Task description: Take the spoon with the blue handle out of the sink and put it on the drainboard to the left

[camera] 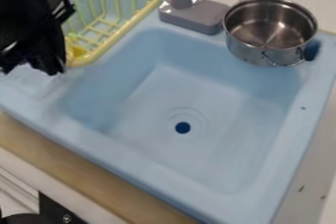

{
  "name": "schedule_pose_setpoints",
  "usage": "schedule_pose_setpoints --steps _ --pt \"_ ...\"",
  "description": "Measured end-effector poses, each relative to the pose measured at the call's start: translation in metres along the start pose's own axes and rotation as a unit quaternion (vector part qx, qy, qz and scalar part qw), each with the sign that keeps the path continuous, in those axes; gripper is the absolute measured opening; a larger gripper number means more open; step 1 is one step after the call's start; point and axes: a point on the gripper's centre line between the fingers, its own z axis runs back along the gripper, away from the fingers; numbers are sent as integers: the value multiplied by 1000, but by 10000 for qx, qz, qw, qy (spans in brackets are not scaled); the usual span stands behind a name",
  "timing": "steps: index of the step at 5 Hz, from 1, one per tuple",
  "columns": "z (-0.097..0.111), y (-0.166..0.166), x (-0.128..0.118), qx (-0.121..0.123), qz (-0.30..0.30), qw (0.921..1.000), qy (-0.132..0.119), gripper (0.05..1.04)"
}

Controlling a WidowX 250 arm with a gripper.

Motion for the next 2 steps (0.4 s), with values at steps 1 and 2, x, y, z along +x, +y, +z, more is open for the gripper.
schedule_pose_setpoints --steps 1,2 --pt "-4 1 13 -27 -212 9992 324 75" --pt "-8 0 15 -62 -348 9985 428 75"
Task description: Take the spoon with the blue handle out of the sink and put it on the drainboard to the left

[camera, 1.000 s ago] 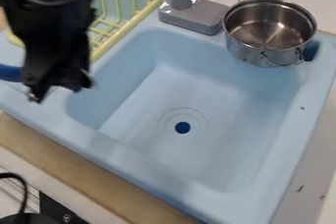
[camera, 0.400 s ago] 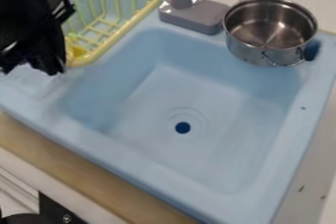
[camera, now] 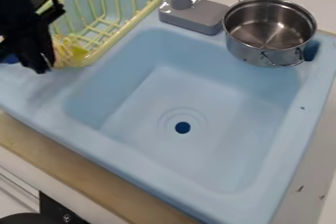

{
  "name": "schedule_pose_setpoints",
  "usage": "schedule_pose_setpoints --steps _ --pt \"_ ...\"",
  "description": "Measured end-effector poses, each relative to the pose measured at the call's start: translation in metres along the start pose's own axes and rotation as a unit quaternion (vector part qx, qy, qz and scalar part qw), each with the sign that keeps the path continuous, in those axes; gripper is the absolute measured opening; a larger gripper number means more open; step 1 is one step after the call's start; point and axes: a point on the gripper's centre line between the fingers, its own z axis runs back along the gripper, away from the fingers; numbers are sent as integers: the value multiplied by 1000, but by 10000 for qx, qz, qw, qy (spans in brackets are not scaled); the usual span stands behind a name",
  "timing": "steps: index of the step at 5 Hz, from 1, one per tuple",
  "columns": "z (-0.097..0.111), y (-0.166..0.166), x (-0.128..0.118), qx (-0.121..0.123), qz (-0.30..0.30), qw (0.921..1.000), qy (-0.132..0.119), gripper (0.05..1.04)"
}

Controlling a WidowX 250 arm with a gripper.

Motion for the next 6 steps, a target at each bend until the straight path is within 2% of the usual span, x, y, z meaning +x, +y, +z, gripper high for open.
schedule_pose_setpoints --steps 2,3,4,5,6 --pt "-4 4 3 109 -262 9996 90 102" --pt "-1 7 3 -16 -300 9986 442 266" --pt "4 8 4 -144 -335 9974 620 524" --pt "5 9 5 -150 -315 9975 612 819" --pt "6 8 7 -170 -293 9980 529 1001"
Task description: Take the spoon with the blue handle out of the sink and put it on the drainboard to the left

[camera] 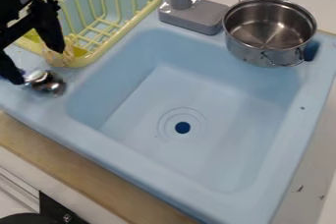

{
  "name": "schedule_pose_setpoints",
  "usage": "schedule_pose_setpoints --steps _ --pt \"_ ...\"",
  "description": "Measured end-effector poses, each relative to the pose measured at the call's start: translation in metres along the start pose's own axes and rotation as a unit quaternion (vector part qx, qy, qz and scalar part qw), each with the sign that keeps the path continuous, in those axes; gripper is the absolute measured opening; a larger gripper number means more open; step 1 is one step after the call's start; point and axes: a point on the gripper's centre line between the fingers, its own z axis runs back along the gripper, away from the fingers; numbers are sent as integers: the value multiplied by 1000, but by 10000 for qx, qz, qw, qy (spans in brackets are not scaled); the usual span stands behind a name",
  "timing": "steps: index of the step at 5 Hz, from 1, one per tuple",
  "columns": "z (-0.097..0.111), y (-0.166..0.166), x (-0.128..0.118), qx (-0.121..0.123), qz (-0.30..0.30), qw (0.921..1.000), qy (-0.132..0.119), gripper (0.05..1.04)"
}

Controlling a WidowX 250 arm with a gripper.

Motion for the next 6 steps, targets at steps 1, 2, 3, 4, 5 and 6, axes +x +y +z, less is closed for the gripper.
schedule_pose_setpoints --steps 1,2,3,4,5,6 --pt "0 -1 2 -41 20 10000 -56 999" --pt "0 -1 5 6 72 9998 -189 999" --pt "1 0 0 112 158 9997 -177 999" --pt "4 -1 -11 92 145 9994 -309 999" --pt "13 -3 -26 176 61 9987 -472 999" --pt "15 -14 -41 181 -187 9988 -417 999"
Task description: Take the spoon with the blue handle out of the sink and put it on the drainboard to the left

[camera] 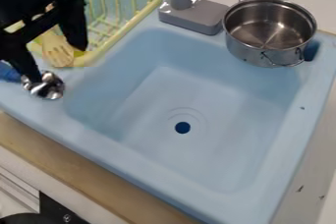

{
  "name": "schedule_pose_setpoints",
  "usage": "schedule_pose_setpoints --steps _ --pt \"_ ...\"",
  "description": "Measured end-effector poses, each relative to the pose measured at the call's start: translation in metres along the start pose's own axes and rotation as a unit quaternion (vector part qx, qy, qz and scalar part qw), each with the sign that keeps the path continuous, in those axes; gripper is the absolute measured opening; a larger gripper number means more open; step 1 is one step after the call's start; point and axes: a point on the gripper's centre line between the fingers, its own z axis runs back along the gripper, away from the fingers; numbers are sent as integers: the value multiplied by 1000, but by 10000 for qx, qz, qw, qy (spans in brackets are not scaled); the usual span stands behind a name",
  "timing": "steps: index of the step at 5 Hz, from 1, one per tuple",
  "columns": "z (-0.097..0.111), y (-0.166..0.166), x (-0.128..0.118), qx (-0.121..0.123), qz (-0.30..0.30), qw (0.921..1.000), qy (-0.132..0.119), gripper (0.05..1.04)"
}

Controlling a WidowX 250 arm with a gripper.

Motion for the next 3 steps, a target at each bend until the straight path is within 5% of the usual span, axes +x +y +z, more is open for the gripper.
schedule_pose_setpoints --steps 1,2,3 --pt "-6 -18 -13 30 -535 9985 81 999" --pt "-2 -37 -36 -58 -1511 9884 175 999" --pt "1 -52 -65 -65 -2728 9612 394 999"
